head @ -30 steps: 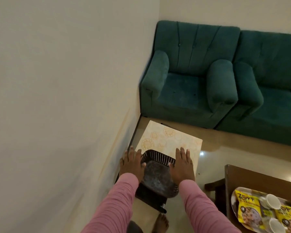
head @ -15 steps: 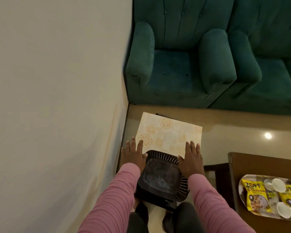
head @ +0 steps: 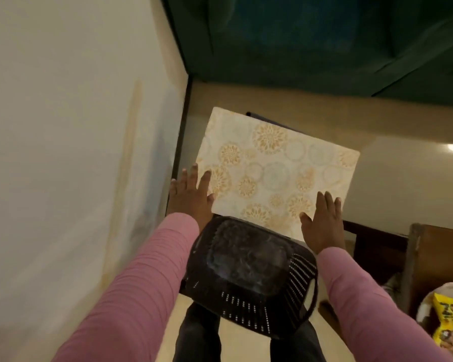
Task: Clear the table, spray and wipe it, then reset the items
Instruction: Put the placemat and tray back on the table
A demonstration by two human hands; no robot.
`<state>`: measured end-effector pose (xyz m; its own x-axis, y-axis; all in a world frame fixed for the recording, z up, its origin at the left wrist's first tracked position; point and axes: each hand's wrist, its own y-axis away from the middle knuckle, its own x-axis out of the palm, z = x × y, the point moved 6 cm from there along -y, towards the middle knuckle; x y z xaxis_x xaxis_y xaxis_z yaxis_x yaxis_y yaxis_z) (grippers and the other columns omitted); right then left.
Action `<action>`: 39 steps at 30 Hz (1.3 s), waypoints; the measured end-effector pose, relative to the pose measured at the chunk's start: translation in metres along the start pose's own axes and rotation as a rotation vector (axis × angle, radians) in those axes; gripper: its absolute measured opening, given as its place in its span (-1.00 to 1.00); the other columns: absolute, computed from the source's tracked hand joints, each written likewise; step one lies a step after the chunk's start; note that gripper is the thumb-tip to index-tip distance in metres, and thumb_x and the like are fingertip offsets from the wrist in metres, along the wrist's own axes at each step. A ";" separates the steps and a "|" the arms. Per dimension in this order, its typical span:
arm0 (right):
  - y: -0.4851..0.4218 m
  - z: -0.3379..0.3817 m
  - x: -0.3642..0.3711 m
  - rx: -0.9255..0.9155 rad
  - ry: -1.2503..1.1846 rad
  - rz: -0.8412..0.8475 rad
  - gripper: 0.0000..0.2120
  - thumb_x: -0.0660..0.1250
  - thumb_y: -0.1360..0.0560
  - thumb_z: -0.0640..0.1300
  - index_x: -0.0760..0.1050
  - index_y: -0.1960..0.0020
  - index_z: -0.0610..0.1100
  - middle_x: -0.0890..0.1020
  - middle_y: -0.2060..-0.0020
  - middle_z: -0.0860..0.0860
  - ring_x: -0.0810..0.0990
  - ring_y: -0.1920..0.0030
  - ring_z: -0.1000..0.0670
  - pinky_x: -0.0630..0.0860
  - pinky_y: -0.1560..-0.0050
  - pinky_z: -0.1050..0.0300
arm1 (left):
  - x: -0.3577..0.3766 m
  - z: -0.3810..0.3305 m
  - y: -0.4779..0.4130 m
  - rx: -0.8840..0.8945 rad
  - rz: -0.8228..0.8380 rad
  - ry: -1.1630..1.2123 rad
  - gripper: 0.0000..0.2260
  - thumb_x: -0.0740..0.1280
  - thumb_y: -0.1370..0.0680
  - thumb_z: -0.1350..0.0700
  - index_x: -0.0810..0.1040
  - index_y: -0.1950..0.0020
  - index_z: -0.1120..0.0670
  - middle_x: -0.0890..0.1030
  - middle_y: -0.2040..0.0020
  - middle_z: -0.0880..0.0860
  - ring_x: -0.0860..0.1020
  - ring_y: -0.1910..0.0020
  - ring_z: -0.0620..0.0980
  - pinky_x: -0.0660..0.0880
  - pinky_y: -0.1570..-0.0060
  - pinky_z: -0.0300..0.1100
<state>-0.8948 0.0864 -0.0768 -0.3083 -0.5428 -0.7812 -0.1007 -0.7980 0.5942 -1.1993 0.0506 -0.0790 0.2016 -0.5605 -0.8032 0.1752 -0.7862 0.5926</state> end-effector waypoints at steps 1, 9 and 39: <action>-0.014 -0.007 0.011 0.006 0.003 0.024 -0.35 0.21 -0.59 -0.08 -0.04 -0.56 -0.15 -0.04 -0.57 -0.05 -0.19 -0.55 -0.11 -0.07 -0.52 -0.07 | 0.008 -0.002 -0.013 -0.018 0.002 0.003 -0.46 0.03 -0.67 -0.09 -0.11 -0.60 -0.06 -0.16 -0.62 0.08 -0.11 -0.58 0.18 -0.06 -0.52 0.15; -0.079 -0.051 0.059 0.080 -0.117 0.074 -0.35 0.28 -0.56 -0.13 0.05 -0.55 -0.06 -0.09 -0.57 -0.07 -0.17 -0.55 -0.14 -0.02 -0.51 -0.11 | 0.051 -0.003 -0.078 -0.228 0.009 0.289 -0.46 0.17 -0.66 -0.01 0.05 -0.59 0.00 0.00 -0.61 0.14 0.03 -0.58 0.17 0.06 -0.51 0.16; 0.005 -0.091 -0.186 0.261 -0.461 -0.409 -0.65 0.29 -0.51 -0.31 0.49 -0.28 -0.13 0.64 -0.10 -0.16 0.59 -0.09 -0.22 0.50 -0.08 -0.07 | -0.134 -0.002 0.058 -0.497 -0.446 0.855 -0.76 0.30 -0.53 0.37 0.65 -0.14 0.21 0.66 -0.09 0.17 0.58 0.02 0.07 0.45 -0.01 -0.16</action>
<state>-0.7518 0.1592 0.0542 -0.5638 0.0041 -0.8259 -0.5029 -0.7950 0.3393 -1.2143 0.0809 0.0629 0.5939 0.2682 -0.7585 0.7314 -0.5727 0.3701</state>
